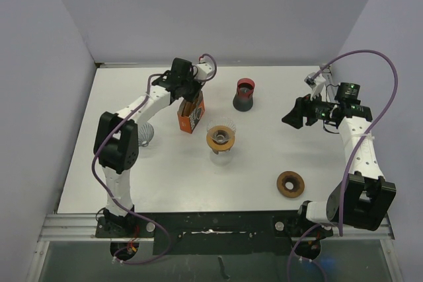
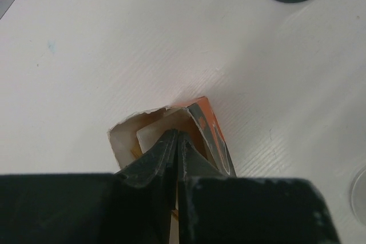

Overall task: Place the coffee filter in the dripper
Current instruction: Pick up the coffee filter from the coffee filter holder.

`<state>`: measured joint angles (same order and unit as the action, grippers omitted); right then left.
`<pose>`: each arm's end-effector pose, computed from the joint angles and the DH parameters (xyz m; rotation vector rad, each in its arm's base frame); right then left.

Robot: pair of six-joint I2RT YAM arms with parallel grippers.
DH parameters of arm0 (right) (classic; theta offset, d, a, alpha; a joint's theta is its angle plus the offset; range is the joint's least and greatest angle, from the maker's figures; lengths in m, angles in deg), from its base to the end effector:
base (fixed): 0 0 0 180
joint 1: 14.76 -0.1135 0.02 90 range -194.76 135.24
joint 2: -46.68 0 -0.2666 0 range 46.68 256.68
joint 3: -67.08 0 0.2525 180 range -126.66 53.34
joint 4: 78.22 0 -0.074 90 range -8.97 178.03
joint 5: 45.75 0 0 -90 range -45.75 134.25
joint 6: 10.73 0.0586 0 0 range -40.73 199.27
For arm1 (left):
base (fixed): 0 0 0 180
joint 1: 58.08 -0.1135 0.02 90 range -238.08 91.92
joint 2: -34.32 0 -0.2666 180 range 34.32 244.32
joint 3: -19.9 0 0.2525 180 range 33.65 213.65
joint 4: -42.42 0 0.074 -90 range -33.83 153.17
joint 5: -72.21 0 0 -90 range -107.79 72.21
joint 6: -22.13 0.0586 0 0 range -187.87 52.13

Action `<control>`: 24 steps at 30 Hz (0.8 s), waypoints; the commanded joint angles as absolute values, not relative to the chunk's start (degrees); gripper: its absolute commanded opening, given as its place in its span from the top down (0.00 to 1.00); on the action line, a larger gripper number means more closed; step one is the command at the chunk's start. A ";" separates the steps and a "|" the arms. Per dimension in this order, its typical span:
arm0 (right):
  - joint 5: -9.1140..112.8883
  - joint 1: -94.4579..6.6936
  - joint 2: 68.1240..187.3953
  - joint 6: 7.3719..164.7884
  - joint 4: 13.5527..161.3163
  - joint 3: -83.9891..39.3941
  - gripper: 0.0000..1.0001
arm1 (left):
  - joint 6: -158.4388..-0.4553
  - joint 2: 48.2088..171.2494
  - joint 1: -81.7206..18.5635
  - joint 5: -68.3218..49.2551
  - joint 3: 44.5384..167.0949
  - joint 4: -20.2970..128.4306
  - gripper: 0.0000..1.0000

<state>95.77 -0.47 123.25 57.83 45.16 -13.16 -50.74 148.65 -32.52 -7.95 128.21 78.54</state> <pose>0.2794 -0.0238 0.3008 -0.4836 2.1355 0.7706 0.4275 -0.2155 0.2416 0.9217 2.1164 -0.2733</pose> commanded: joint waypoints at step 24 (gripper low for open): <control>96.72 -0.15 122.00 56.81 46.77 -13.15 0.33 | -45.07 131.43 -31.80 -13.55 128.53 77.62 1.00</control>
